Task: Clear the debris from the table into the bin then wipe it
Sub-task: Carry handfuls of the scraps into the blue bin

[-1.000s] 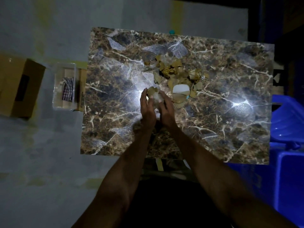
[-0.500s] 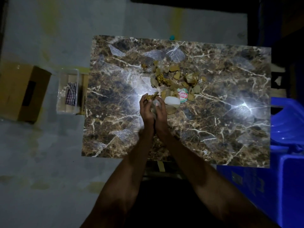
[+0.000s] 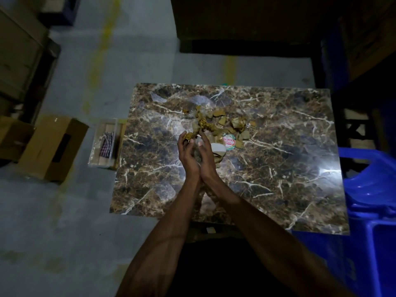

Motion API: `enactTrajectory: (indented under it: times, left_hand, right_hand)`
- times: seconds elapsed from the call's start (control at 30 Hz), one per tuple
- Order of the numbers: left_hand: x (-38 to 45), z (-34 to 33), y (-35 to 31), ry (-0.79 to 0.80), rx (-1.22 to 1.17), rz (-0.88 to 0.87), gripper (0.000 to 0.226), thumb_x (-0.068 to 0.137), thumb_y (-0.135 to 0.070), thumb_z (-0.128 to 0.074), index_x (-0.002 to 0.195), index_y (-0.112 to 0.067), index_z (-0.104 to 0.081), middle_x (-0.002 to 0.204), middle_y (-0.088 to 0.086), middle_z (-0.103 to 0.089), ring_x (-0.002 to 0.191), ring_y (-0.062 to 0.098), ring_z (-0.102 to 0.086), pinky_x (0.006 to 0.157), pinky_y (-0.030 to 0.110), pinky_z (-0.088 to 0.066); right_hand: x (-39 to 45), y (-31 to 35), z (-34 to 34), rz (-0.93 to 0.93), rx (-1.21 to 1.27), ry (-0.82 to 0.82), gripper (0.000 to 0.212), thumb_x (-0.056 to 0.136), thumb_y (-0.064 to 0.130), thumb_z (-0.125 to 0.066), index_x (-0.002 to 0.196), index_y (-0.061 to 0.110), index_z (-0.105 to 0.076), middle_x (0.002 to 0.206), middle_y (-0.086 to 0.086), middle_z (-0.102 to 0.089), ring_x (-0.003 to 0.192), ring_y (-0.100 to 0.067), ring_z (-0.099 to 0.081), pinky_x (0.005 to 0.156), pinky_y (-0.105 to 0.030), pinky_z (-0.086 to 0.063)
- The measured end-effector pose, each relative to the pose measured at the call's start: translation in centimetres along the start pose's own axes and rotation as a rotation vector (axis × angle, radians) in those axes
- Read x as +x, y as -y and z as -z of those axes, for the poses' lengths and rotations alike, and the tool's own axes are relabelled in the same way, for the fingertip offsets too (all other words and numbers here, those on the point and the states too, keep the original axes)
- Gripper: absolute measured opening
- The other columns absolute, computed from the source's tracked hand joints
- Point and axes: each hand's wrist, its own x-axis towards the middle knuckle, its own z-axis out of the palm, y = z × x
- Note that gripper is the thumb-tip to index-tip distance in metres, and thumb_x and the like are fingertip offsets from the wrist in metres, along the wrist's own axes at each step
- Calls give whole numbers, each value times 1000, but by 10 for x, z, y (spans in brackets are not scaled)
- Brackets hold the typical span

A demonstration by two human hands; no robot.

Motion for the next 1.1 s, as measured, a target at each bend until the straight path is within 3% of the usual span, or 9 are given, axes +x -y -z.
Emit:
enactTrajectory:
  times: [0.2, 0.4, 0.5, 0.6, 0.73, 0.83, 0.93, 1.03, 1.1]
  left_hand:
    - [-32, -10, -21, 16, -124, -14, 40, 104, -2, -52, 145, -3, -51, 140, 10, -60, 120, 10, -62, 87, 17, -52]
    - [-59, -17, -37, 230, -156, 41, 50, 101, -32, -59, 149, -21, -51, 153, 2, -52, 141, 19, -50, 115, 38, -45]
    - [-85, -17, -47, 312, -233, 43, 39, 107, -11, -51, 145, -16, -50, 146, 4, -56, 133, 16, -57, 108, 32, -51]
    - [-114, -18, -52, 447, -191, 64, 35, 107, -19, -51, 143, -20, -52, 135, -14, -60, 112, -10, -62, 96, 19, -48]
    - [-151, -28, -47, 518, -217, 70, 38, 104, -5, -54, 136, -25, -55, 133, -9, -62, 119, 3, -63, 101, 31, -53]
    - [-189, -38, -44, 601, -227, 78, 37, 99, -13, -61, 131, -32, -59, 140, 7, -61, 128, 21, -60, 105, 41, -50]
    - [-228, -49, -35, 688, -203, 59, 37, 102, -3, -54, 135, -20, -57, 135, 10, -62, 121, 20, -63, 100, 34, -51]
    - [-270, -62, -19, 761, -201, 83, 42, 103, -1, -53, 144, -9, -53, 140, 15, -61, 126, 25, -62, 102, 37, -50]
    - [-302, -71, -8, 793, -174, 103, 41, 102, -1, -53, 142, -10, -55, 130, 4, -68, 118, 16, -66, 102, 37, -49]
  right_hand:
    - [-23, 25, 13, 90, 46, -11, 52, 101, 46, -50, 151, 32, -45, 160, 3, -42, 148, -17, -40, 120, -44, -39]
    - [-50, 48, 25, 238, 51, -123, 43, 106, 31, -47, 149, 30, -45, 160, -1, -43, 146, -21, -44, 113, -39, -47]
    - [-72, 54, 34, 261, 82, -215, 38, 112, 13, -41, 149, 21, -42, 151, 3, -46, 138, -13, -51, 101, -20, -51]
    - [-98, 59, 47, 330, 54, -302, 41, 110, 20, -43, 151, 20, -42, 156, 2, -44, 138, -9, -50, 106, -24, -48]
    - [-133, 62, 75, 371, 93, -426, 37, 112, 14, -38, 148, 24, -41, 154, 3, -42, 140, -12, -47, 102, -17, -48]
    - [-160, 58, 100, 390, 91, -517, 42, 110, 30, -43, 152, 28, -41, 162, 0, -40, 149, -20, -39, 115, -34, -45]
    - [-189, 53, 128, 384, 133, -599, 56, 100, 49, -49, 154, 33, -42, 164, 0, -38, 150, -20, -38, 120, -50, -39]
    - [-225, 55, 161, 432, 155, -676, 56, 101, 41, -47, 154, 27, -41, 163, -1, -40, 149, -18, -40, 119, -43, -41]
    - [-248, 53, 188, 464, 195, -706, 49, 101, 38, -47, 150, 32, -44, 159, 1, -45, 146, -14, -43, 117, -37, -43]
